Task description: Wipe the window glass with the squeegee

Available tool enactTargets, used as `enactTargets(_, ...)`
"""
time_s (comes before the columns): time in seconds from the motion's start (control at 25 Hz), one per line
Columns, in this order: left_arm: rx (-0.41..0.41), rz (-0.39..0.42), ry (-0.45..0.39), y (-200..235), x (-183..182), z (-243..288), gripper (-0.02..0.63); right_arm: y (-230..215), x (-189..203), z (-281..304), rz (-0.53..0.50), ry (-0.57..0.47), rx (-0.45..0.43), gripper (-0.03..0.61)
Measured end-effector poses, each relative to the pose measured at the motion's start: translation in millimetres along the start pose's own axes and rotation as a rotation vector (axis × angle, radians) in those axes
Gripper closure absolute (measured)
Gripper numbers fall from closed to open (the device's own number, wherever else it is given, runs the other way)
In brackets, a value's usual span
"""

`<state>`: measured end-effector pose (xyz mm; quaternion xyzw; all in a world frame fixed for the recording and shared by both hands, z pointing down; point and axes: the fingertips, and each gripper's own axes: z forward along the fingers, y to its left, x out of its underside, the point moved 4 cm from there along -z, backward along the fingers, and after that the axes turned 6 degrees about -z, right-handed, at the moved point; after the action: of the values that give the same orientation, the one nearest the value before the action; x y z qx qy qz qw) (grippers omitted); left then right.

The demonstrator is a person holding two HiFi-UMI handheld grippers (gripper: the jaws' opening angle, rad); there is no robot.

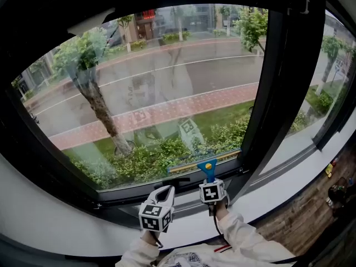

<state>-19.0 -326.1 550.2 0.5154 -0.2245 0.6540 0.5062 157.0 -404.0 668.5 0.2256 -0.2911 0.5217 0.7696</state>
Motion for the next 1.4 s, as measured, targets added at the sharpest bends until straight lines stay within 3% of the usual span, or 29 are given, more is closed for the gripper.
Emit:
enactTargets(0.32,-0.018,-0.023,0.010,-3,9,0,0.614,-2,7,-4,-0.011,0.024,-0.001,0.534)
enactTargets(0.52,-0.050,-0.036,0.020,-6,18,-5,0.614,6,-2,-8,-0.036,-0.073,-0.056,0.538)
enactTargets(0.92,-0.141,-0.053,0.058,-17,46,-28,0.614,8,-15,-46,-0.089,-0.187,-0.068,0.538)
enactTargets(1.16,-0.193,-0.013,0.008,0,32,-60,0.614,31,-38,-95,-0.059,-0.272,-0.143,0.538)
enactTargets(1.4,-0.246,0.062,-0.107,33,-11,-108,0.614,61,-80,-131,-0.083,-0.362,-0.142,0.538)
